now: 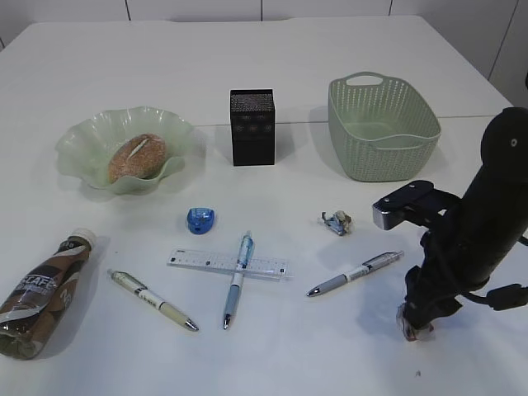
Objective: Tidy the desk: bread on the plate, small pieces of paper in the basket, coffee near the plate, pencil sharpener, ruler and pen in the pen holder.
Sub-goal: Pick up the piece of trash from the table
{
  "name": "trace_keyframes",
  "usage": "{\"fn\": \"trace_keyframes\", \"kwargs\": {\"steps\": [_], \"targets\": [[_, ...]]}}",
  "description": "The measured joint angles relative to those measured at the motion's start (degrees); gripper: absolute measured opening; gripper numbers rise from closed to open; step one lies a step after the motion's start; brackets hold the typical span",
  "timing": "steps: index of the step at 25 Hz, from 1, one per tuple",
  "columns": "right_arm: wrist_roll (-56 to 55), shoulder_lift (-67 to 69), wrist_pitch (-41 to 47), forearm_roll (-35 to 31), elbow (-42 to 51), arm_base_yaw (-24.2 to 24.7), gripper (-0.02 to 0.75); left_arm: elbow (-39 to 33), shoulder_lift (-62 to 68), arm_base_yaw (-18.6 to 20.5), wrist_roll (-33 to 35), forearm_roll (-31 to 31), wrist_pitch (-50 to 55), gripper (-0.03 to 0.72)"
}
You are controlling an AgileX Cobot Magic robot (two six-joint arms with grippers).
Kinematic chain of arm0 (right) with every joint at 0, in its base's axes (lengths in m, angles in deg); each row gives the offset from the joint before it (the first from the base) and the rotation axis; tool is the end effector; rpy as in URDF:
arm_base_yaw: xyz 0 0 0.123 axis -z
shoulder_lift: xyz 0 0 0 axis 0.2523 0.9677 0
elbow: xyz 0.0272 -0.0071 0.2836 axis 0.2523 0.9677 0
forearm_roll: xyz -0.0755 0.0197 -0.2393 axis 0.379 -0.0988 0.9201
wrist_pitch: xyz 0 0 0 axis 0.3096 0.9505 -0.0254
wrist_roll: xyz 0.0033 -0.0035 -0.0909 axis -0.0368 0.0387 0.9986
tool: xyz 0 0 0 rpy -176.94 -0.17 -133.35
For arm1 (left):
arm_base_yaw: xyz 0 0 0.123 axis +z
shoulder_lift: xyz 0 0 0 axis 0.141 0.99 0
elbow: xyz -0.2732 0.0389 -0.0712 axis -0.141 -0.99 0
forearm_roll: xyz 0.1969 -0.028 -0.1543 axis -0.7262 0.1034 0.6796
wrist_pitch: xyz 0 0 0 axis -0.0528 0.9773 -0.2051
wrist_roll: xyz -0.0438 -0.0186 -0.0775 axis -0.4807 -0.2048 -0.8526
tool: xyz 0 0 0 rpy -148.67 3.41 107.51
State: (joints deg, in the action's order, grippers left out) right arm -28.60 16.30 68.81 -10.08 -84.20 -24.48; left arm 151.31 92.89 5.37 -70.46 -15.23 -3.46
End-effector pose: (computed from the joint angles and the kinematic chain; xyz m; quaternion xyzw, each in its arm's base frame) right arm 0.2959 0.0666 0.1353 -0.3077 0.9477 0.0778 0.0336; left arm 0.2284 -0.0124 0.4151 0.0473 0.9560 -0.0081 0.2894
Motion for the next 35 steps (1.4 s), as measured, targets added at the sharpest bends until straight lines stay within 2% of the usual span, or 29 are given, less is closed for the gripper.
{"fn": "trace_keyframes", "kwargs": {"steps": [3,8,13,35], "targets": [[-0.46,0.0,-0.12,-1.13,0.0,0.0,0.463,0.0,0.0,0.0,0.0,0.0,0.0,0.538],[-0.74,0.0,-0.57,-2.37,0.0,0.0,0.507,0.0,0.0,0.0,0.0,0.0,0.0,0.538],[-0.89,0.0,-0.87,-4.31,0.0,0.0,0.512,0.0,0.0,0.0,0.0,0.0,0.0,0.538],[-0.89,2.44,0.12,-4.72,0.0,0.0,0.511,0.0,0.0,0.0,-0.08,0.0,0.0,0.538]]}}
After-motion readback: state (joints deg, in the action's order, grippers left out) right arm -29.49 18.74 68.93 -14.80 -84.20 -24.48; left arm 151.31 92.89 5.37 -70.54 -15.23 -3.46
